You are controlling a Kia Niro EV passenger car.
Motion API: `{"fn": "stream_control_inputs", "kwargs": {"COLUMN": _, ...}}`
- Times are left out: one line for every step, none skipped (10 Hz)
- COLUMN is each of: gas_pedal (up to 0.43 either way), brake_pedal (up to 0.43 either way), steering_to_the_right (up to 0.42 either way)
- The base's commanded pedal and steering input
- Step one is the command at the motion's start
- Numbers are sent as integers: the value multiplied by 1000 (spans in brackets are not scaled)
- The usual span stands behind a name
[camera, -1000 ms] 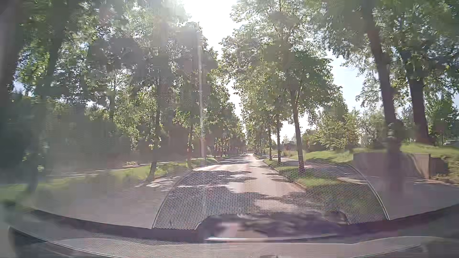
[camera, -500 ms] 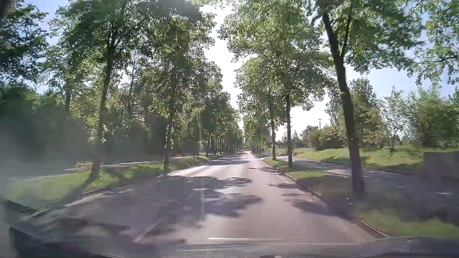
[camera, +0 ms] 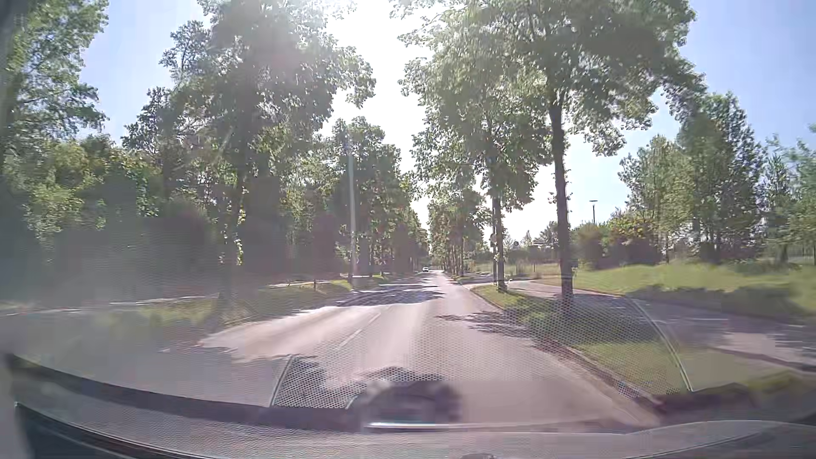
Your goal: Follow the waypoints while adhering to traffic rules and regulations
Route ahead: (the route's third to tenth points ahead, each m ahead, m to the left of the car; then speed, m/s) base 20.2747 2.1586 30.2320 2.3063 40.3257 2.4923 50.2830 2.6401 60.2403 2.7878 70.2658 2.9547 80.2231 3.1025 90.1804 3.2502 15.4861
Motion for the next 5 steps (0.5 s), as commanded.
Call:
{"fn": "stream_control_inputs", "kwargs": {"gas_pedal": 157, "brake_pedal": 12, "steering_to_the_right": -1}}
{"fn": "stream_control_inputs", "kwargs": {"gas_pedal": 169, "brake_pedal": 12, "steering_to_the_right": -1}}
{"fn": "stream_control_inputs", "kwargs": {"gas_pedal": 169, "brake_pedal": 12, "steering_to_the_right": -1}}
{"fn": "stream_control_inputs", "kwargs": {"gas_pedal": 169, "brake_pedal": 12, "steering_to_the_right": -1}}
{"fn": "stream_control_inputs", "kwargs": {"gas_pedal": 169, "brake_pedal": 12, "steering_to_the_right": -1}}
